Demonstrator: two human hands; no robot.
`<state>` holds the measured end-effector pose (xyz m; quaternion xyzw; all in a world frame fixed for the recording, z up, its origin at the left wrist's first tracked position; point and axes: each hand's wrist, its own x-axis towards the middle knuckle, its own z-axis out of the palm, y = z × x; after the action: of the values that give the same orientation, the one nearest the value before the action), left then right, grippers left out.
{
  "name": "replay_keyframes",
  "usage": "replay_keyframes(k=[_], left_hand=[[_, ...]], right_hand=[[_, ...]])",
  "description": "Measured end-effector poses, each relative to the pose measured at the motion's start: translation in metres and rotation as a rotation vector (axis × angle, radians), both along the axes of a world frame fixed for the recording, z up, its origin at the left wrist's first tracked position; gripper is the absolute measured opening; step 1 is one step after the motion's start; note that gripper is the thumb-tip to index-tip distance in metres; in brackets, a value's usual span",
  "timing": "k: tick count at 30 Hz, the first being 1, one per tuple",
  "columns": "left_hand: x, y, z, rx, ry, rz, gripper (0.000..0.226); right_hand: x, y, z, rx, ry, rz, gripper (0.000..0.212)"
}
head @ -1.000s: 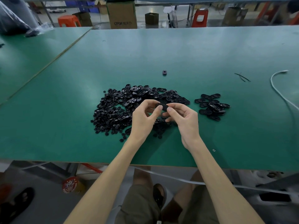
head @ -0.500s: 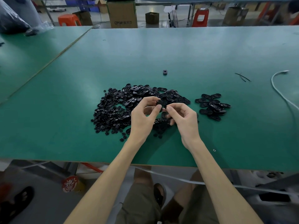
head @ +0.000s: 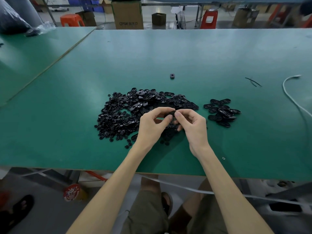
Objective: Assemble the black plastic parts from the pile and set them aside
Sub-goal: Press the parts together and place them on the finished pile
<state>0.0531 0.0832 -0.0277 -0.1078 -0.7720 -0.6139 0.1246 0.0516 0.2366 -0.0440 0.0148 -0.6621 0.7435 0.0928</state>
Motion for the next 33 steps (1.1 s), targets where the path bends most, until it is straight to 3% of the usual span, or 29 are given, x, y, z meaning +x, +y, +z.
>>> replay_keyframes(k=[16,28,33], left_hand=[[-0.0035,0.0,-0.0064,-0.039,0.003,0.005,0.022],[-0.0014,-0.0012,-0.0038,0.043,-0.017,-0.043,0.022],[-0.0012,-0.0006,-0.0048,-0.021,0.007,-0.007,0.021]], right_hand=[[0.0027,-0.0029,0.0023,0.093,-0.023,0.068,0.008],[0.0045,-0.0014,0.0037,0.081,-0.012,0.007,0.007],[0.0056,-0.0021,0.0047,0.093,-0.021,0.019,0.007]])
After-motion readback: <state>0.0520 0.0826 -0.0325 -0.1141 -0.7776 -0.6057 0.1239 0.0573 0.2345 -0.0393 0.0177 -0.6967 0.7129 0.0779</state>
